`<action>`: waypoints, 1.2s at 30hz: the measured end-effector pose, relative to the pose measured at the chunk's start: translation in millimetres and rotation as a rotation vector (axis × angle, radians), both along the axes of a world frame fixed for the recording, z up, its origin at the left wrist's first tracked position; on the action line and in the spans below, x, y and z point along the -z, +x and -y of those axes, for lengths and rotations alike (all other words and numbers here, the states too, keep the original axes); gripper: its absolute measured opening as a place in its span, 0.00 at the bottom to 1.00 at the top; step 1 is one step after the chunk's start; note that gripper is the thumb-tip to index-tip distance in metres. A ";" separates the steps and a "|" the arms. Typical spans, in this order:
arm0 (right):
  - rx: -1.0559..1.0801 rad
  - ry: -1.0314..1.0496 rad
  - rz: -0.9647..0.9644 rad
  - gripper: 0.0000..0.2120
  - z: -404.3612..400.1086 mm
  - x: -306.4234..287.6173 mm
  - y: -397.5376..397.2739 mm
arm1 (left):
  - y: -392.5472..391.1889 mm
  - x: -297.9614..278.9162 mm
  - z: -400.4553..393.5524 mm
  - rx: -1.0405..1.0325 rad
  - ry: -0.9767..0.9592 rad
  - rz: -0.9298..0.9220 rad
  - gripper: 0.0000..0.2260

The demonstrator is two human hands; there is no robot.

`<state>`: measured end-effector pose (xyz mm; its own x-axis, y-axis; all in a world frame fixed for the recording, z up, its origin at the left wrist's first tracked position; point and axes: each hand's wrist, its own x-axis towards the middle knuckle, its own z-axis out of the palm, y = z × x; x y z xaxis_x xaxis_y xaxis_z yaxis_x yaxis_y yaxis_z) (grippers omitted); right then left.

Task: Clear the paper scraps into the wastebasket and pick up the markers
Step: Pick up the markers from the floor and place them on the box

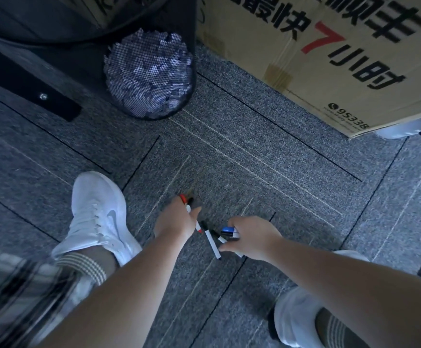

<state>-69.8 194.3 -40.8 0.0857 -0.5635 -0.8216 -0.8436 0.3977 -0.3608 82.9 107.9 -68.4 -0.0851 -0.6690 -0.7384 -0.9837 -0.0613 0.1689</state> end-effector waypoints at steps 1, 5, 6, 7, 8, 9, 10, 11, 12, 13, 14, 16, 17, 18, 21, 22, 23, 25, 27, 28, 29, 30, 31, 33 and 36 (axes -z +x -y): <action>-0.014 0.005 -0.007 0.18 0.2 1.9 1.5 | 0.2 0.1 0.6 -0.014 -0.003 -0.021 0.16; -0.131 0.020 -0.071 0.14 -0.8 12.6 13.7 | 7.7 -3.3 6.7 -0.057 0.020 -0.137 0.08; -0.146 0.017 -0.087 0.11 -0.3 14.6 16.2 | 10.0 -6.1 9.0 -0.068 0.011 -0.160 0.09; -0.145 0.016 -0.096 0.09 0.3 16.2 18.0 | 12.0 -9.4 10.7 -0.077 -0.004 -0.173 0.10; -0.133 0.018 -0.096 0.07 1.3 16.2 19.2 | 13.6 -13.4 11.5 -0.073 -0.017 -0.177 0.11; -0.110 0.024 -0.089 0.06 2.3 15.2 19.9 | 15.6 -16.3 10.8 -0.052 -0.019 -0.168 0.11; -0.075 0.026 -0.074 0.05 3.3 12.5 19.8 | 17.5 -18.1 8.9 -0.023 -0.015 -0.159 0.11; -0.029 0.021 -0.057 0.05 4.0 9.5 19.4 | 19.6 -17.8 6.4 0.001 -0.007 -0.154 0.10; 0.021 0.008 -0.039 0.05 4.7 5.9 19.0 | 21.6 -16.7 4.0 0.018 -0.002 -0.152 0.09; 0.067 -0.011 -0.025 0.05 5.3 2.5 18.9 | 23.2 -14.9 2.0 0.023 -0.003 -0.153 0.10; 0.102 -0.032 -0.019 0.05 6.0 -0.6 19.3 | 24.6 -13.1 0.6 0.026 -0.011 -0.153 0.11; 0.122 -0.064 -0.025 0.08 6.8 -3.9 22.7 | 26.5 -8.4 -0.6 0.025 -0.016 -0.152 0.14; 0.112 -0.073 -0.029 0.11 6.7 -3.9 25.8 | 27.4 -6.5 -0.7 0.015 -0.012 -0.149 0.14; 0.102 -0.076 -0.030 0.13 6.3 -3.7 29.0 | 27.7 -5.1 -0.3 0.003 -0.011 -0.150 0.15; 0.110 -0.049 -0.024 0.18 4.1 0.1 37.4 | 27.8 -0.9 2.6 -0.011 -0.011 -0.162 0.14; 0.113 -0.035 -0.028 0.19 3.4 2.4 40.0 | 27.6 0.0 3.8 -0.010 -0.006 -0.169 0.14; 0.111 -0.021 -0.038 0.20 2.8 5.0 42.7 | 27.6 1.0 4.8 -0.012 0.004 -0.176 0.13; 0.104 0.005 -0.075 0.21 2.8 10.3 47.6 | 27.1 1.7 6.4 -0.019 0.029 -0.192 0.13; 0.106 0.021 -0.113 0.19 6.1 14.2 51.5 | 26.1 -0.1 8.5 -0.014 0.043 -0.217 0.12; 0.111 0.029 -0.123 0.18 9.1 15.1 52.9 | 25.7 -1.4 10.5 -0.010 0.049 -0.233 0.11; 0.114 0.041 -0.126 0.16 12.6 15.3 53.4 | 25.0 -3.0 13.2 -0.002 0.057 -0.244 0.10; 0.115 0.055 -0.121 0.15 15.8 16.0 53.7 | 24.3 -4.2 17.2 0.012 0.063 -0.248 0.10; 0.119 0.070 -0.108 0.13 18.2 16.3 53.1 | 23.8 -6.0 21.6 0.030 0.069 -0.245 0.10; 0.176 0.099 -0.055 0.08 20.4 15.7 48.3 | 21.4 -10.4 30.4 0.053 0.077 -0.241 0.11; 0.323 0.102 0.016 0.05 25.8 7.3 32.8 | 16.2 -21.5 41.0 0.068 0.110 -0.273 0.15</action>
